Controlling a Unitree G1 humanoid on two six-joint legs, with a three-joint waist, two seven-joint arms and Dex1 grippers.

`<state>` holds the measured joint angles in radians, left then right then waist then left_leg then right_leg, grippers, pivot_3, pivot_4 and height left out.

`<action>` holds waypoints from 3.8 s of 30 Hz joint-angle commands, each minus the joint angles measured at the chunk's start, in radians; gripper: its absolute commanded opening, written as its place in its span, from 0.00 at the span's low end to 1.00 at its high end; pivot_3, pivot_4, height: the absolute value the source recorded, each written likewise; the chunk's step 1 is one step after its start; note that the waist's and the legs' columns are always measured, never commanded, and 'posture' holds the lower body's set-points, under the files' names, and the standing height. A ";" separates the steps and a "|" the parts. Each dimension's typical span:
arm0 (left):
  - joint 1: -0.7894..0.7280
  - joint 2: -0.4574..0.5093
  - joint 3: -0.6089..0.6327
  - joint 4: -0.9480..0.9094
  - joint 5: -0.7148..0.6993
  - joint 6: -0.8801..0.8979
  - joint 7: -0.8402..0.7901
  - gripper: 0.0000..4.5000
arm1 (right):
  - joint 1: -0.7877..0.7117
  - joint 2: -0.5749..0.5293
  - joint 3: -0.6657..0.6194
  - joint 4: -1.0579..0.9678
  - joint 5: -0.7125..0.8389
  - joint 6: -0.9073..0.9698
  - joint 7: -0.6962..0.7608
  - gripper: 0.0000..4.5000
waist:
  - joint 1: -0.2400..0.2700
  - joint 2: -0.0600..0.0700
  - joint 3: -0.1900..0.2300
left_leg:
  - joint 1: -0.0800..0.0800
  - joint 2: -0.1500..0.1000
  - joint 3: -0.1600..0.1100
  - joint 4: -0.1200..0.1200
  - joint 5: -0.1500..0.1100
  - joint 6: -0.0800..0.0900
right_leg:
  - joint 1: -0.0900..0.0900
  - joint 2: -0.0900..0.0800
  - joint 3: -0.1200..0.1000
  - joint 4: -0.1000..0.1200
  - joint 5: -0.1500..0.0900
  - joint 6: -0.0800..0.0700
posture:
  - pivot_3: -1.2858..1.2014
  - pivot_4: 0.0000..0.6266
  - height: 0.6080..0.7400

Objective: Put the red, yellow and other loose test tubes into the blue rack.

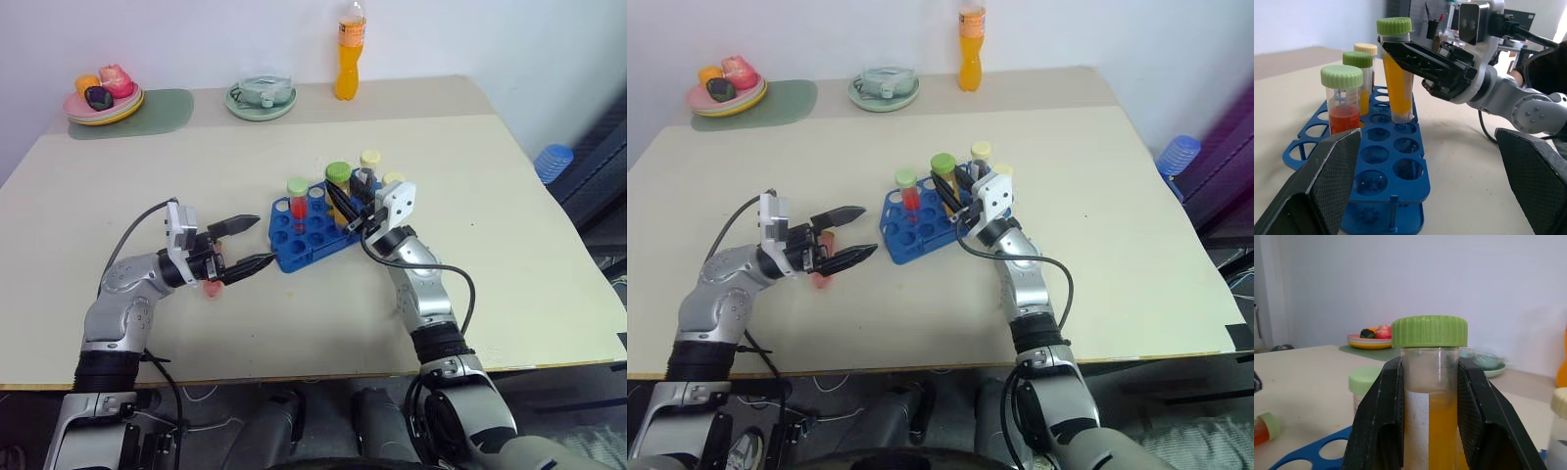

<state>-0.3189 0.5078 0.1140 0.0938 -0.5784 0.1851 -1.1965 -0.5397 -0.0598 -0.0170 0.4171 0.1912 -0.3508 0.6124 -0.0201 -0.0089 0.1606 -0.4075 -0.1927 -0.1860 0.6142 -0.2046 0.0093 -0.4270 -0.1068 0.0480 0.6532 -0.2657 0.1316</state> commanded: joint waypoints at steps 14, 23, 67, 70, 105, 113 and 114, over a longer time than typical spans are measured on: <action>-0.006 0.017 0.024 -0.040 -0.017 -0.001 -0.003 1.00 | 0.006 -0.011 -0.009 -0.022 0.019 -0.043 -0.018 0.18 | -0.001 0.000 0.000 | 0.000 0.000 0.000 0.000 0.000 0.000 | 0.000 0.000 0.000 0.000 0.000 0.000 | 0.52 0.24 1.00; 0.007 0.023 0.029 -0.056 -0.018 0.005 0.003 1.00 | -0.012 0.008 0.007 0.051 0.003 -0.077 -0.029 0.18 | -0.001 0.000 0.000 | 0.000 0.000 0.000 0.000 0.000 0.000 | 0.000 0.000 0.000 0.000 0.000 0.000 | 0.52 0.24 1.00; 0.017 -0.014 0.183 -0.369 0.075 0.362 0.841 1.00 | 0.377 -0.427 -0.002 -0.649 0.140 0.371 0.158 0.99 | 0.008 0.000 0.000 | 0.000 0.002 0.001 0.000 -0.001 0.001 | 0.000 -0.001 0.001 -0.001 0.001 -0.001 | 0.52 0.24 1.00; 0.019 -0.019 0.227 -0.456 0.021 0.609 0.995 1.00 | 0.407 -0.501 -0.033 -0.705 0.195 0.439 0.202 0.99 | 0.008 0.000 0.000 | 0.000 0.002 0.001 0.000 -0.004 0.006 | 0.000 -0.001 0.001 -0.001 0.001 -0.001 | 0.52 0.24 1.00; -0.464 -0.153 0.354 0.054 -0.786 1.429 2.278 1.00 | 0.369 -0.579 -0.062 -0.758 0.247 0.523 0.279 0.99 | 0.035 -0.005 0.002 | -0.001 0.006 0.001 0.012 -0.005 -0.003 | 0.002 0.004 0.001 0.001 0.001 0.000 | 0.52 0.24 1.00; -0.509 -0.146 0.351 0.188 -0.861 1.429 2.464 1.00 | 0.380 -0.578 -0.062 -0.763 0.246 0.528 0.269 0.99 | 0.033 -0.005 0.002 | -0.001 0.006 0.002 0.014 -0.006 -0.003 | 0.002 0.004 0.001 0.002 0.001 0.000 | 0.52 0.24 1.00; -0.512 -0.148 0.351 0.197 -0.865 1.429 2.476 1.00 | 0.382 -0.579 -0.062 -0.763 0.246 0.528 0.268 0.99 | 0.034 -0.006 0.002 | -0.001 0.006 0.002 0.014 -0.006 -0.003 | 0.002 0.004 0.001 0.002 0.001 0.000 | 0.52 0.24 1.00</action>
<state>-0.8058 0.3465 0.4642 0.2857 -1.4203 1.6062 1.2484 -0.1605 -0.6310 -0.0552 -0.3055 0.4313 0.1809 0.8849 0.0136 -0.0144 0.1627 -0.4088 -0.1867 -0.1843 0.6282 -0.2107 0.0061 -0.4246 -0.1024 0.0493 0.6555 -0.2648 0.1312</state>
